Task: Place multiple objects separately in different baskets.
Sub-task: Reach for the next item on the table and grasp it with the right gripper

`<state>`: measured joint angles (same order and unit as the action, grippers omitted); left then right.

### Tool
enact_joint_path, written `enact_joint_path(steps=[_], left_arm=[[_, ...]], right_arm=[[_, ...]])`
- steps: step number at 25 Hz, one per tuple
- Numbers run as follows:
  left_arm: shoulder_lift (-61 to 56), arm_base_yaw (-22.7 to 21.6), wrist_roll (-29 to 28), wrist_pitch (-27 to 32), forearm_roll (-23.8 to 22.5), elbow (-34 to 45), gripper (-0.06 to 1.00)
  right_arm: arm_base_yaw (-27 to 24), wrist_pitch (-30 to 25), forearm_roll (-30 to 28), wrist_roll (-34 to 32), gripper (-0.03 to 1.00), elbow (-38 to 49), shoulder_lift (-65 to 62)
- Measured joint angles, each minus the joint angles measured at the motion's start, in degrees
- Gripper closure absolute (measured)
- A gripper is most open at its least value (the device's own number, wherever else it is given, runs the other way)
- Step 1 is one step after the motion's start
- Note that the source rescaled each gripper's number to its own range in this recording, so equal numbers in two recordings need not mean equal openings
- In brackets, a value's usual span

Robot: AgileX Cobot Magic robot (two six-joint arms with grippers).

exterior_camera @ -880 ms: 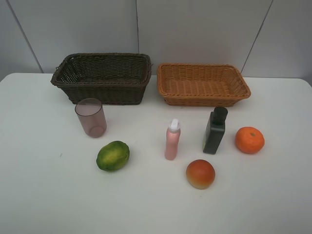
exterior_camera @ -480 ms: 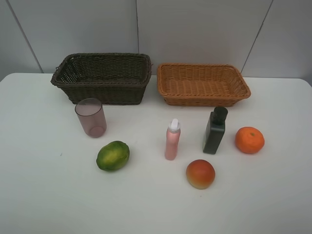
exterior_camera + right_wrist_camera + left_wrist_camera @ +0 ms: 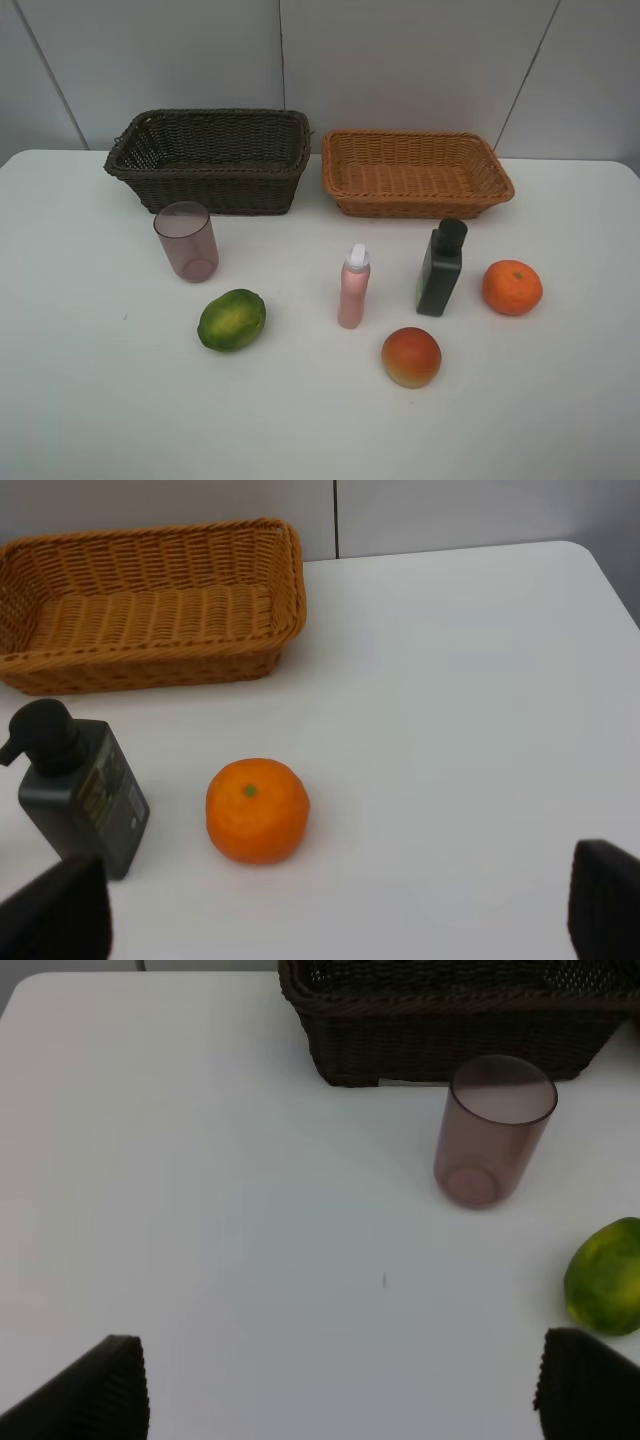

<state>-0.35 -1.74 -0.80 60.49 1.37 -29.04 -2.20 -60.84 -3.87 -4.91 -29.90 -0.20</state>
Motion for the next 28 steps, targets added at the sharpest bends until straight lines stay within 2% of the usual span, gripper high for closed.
enact_joint_path(steps=[18,22,27,28], left_arm=[[0.0,0.0,0.0,0.0,0.0,0.0,-0.06],[0.0,0.0,0.0,0.0,0.0,0.0,-0.06],[0.0,0.0,0.0,0.0,0.0,0.0,-0.06],[0.0,0.0,0.0,0.0,0.0,0.0,-0.06]], right_arm=[[0.0,0.0,0.0,0.0,-0.02,0.0,0.7],[0.0,0.0,0.0,0.0,-0.02,-1.2,7.5],[0.0,0.0,0.0,0.0,-0.02,-7.2,24.9],[0.0,0.0,0.0,0.0,-0.02,-7.2,24.9]])
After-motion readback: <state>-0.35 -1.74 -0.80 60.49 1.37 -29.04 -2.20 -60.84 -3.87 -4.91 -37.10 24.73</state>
